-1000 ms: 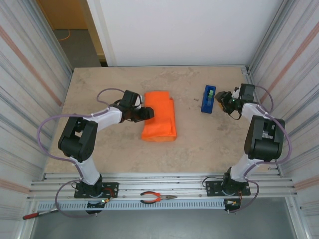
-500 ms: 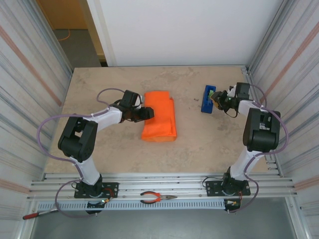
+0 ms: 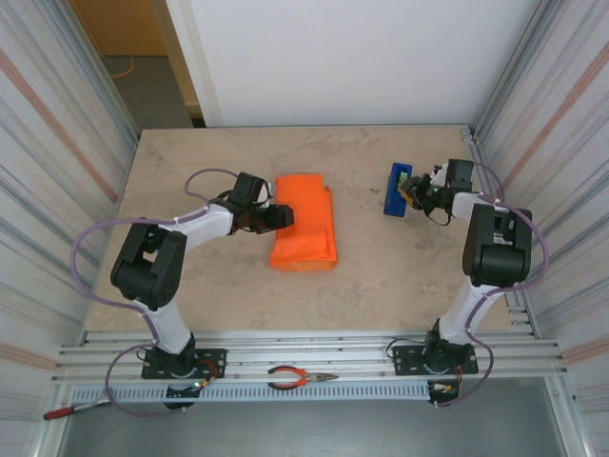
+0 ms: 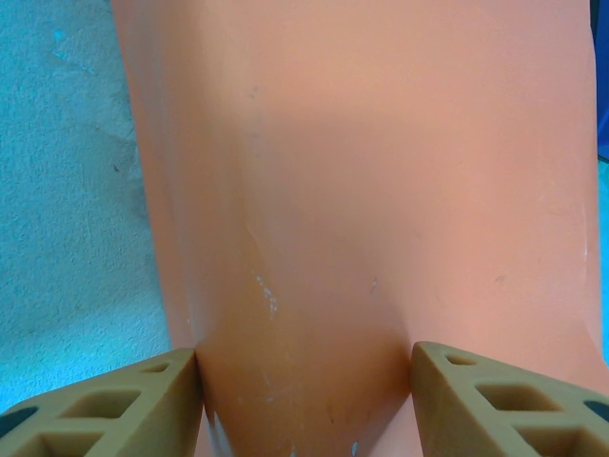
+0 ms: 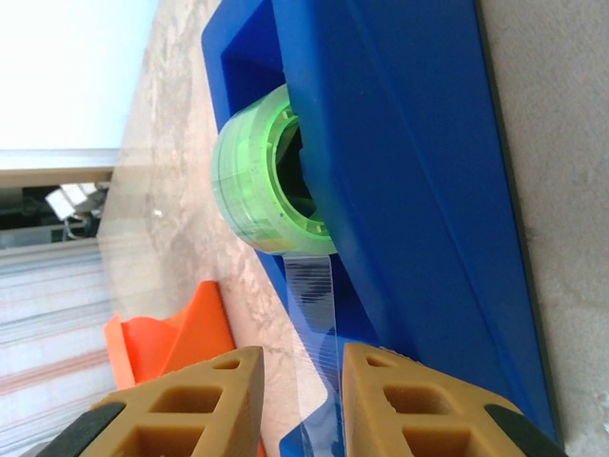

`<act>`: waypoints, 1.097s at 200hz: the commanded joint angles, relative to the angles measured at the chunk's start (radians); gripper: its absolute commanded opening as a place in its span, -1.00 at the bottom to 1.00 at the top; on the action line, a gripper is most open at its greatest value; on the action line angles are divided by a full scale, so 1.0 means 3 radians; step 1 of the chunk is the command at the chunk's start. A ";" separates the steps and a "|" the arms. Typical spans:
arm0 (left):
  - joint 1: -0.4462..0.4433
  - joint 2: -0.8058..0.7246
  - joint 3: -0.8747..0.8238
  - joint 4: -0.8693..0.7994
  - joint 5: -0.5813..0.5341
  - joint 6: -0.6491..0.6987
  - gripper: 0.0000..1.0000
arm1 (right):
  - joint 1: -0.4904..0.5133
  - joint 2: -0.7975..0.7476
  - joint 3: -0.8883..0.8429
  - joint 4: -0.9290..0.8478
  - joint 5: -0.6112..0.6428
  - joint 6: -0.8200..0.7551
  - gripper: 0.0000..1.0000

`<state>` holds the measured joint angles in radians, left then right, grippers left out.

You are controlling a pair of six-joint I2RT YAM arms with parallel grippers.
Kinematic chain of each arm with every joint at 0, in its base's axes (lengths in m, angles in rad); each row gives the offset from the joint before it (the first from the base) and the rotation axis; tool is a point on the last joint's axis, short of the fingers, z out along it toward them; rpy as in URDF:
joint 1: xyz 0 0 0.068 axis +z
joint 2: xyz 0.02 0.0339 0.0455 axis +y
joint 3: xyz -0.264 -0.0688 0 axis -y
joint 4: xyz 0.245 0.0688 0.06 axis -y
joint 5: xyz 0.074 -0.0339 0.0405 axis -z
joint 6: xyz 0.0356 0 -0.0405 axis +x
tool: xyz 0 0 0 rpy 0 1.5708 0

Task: Wrap the gift box in paper

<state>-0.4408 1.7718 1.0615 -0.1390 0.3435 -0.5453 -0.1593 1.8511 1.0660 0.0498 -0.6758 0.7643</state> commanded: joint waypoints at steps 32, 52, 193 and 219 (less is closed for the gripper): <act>-0.0070 0.0183 -0.0130 -0.0496 -0.0261 0.0146 0.15 | -0.0067 0.0072 -0.0222 0.0419 -0.0207 0.0285 -0.44; -0.0071 0.0183 -0.0132 -0.0491 -0.0262 0.0146 0.15 | -0.0082 0.0077 -0.0268 0.0515 -0.0236 0.0361 -0.44; -0.0070 0.0187 -0.0133 -0.0475 -0.0255 0.0141 0.14 | -0.0121 0.0086 -0.0391 0.0863 -0.0396 0.0603 -0.90; -0.0070 0.0203 -0.0129 -0.0472 -0.0258 0.0141 0.14 | -0.0124 0.0019 -0.0378 0.0868 -0.0414 0.0630 -1.00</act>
<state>-0.4408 1.7710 1.0615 -0.1394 0.3431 -0.5453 -0.1967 1.8725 0.9474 0.3073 -0.7658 0.9394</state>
